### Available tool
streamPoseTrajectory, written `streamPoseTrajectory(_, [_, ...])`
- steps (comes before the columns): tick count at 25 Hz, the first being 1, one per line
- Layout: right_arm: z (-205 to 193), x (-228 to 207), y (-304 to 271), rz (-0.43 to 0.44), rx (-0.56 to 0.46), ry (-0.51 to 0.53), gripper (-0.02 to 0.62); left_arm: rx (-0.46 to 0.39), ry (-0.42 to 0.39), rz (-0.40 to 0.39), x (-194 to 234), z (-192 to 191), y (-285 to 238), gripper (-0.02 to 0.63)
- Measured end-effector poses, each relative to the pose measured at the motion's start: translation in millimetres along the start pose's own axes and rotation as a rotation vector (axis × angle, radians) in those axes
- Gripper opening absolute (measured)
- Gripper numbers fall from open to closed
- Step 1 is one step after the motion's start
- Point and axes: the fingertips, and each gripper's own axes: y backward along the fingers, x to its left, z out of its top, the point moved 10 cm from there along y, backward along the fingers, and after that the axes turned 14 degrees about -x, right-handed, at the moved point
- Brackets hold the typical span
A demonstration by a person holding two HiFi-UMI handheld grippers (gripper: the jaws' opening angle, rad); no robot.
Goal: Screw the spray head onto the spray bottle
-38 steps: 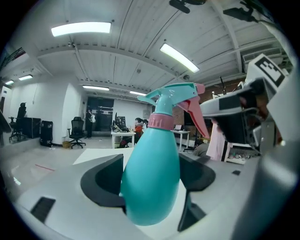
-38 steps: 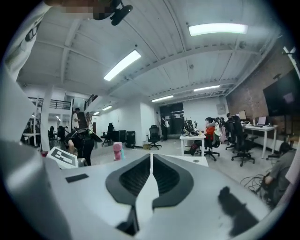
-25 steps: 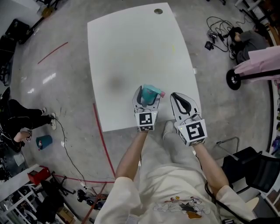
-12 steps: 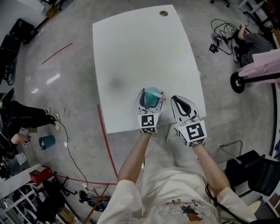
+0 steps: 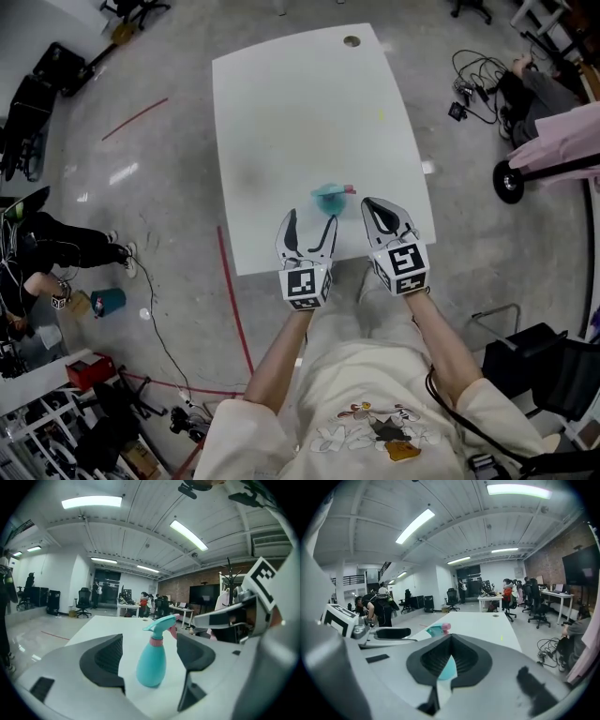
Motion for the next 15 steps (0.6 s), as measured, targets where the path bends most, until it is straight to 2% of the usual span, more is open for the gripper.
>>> streamPoseTrajectory(5, [2, -3, 6, 0.008, -0.006, -0.017, 0.006, 0.004, -0.002, 0.027, -19, 22, 25, 0.354])
streamPoseTrajectory(7, [1, 1, 8, 0.014, -0.004, -0.028, 0.006, 0.009, -0.014, 0.06, -23, 29, 32, 0.29])
streamPoseTrajectory(9, [3, 6, 11, 0.023, -0.004, -0.023, 0.006, 0.01, -0.039, 0.124, -25, 39, 39, 0.144])
streamPoseTrajectory(11, [6, 9, 13, 0.03, -0.007, -0.016, 0.006, 0.015, -0.05, 0.173, -27, 47, 41, 0.025])
streamPoseTrajectory(12, [6, 10, 13, 0.033, -0.009, -0.015, 0.006, 0.021, -0.043, 0.184, -27, 49, 41, 0.006])
streamPoseTrajectory(15, [8, 11, 15, 0.037, -0.011, -0.017, 0.006, 0.045, -0.015, 0.187, -28, 51, 40, 0.006])
